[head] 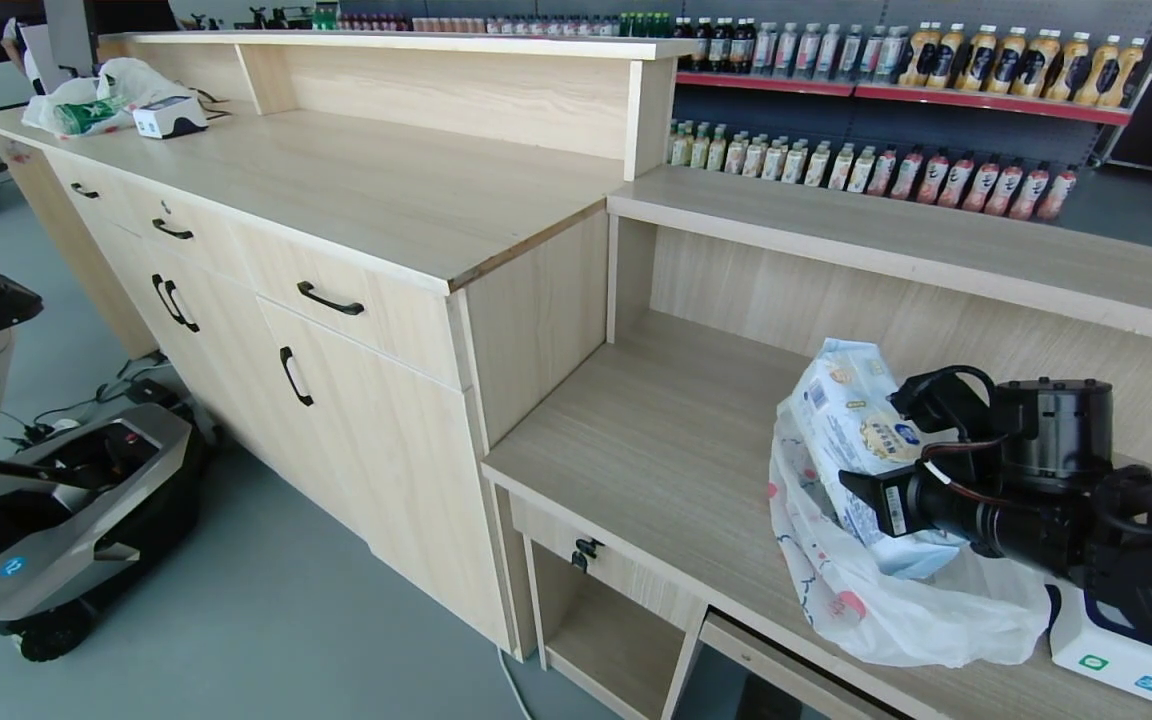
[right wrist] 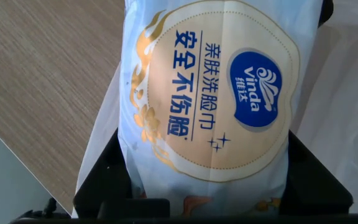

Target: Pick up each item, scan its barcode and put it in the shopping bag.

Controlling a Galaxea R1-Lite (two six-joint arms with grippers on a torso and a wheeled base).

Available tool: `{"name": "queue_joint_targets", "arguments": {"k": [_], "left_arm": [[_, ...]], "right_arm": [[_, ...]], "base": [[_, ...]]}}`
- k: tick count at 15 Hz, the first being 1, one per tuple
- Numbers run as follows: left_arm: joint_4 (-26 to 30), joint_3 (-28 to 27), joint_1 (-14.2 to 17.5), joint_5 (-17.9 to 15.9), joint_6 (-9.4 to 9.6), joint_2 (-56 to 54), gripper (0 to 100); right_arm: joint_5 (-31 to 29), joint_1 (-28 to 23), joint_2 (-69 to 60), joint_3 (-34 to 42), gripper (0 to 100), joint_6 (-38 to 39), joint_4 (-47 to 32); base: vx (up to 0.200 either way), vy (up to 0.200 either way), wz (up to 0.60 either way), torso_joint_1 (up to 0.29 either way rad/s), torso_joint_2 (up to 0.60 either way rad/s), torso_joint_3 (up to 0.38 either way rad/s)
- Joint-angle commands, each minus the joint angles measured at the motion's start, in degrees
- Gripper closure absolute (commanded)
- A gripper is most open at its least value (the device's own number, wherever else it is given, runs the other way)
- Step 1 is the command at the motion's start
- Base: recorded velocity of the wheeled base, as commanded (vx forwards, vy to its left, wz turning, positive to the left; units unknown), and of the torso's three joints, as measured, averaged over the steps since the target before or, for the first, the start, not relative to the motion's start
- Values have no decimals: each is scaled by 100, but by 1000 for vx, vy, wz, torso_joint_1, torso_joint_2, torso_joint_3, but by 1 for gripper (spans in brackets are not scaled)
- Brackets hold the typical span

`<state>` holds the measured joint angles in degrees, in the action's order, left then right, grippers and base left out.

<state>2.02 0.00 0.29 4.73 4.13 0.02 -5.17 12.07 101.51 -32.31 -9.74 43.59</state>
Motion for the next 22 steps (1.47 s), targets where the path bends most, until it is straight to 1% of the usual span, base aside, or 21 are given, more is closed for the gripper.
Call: {"name": "queue_joint_targets", "arguments": {"k": [1,7,13,22], "left_arm": [[0,0,6,2,0,-2,0],[0,0,-3,2,0,-2,0],[0,0,-3,2,0,-2,0],[0,0,-3,2,0,-2,0]], "right_arm": [[-2,-3,79,-4,100,-2,9],[157,32,220,-13,100,-19,0],[157,-99,378,40,100,-46,18],[157,-108,598,5,100,-63,44]], "base": [[0,0,0,0,0,0],[0,0,0,0,0,0],[0,0,0,0,0,0],[0,0,0,0,0,0]]}}
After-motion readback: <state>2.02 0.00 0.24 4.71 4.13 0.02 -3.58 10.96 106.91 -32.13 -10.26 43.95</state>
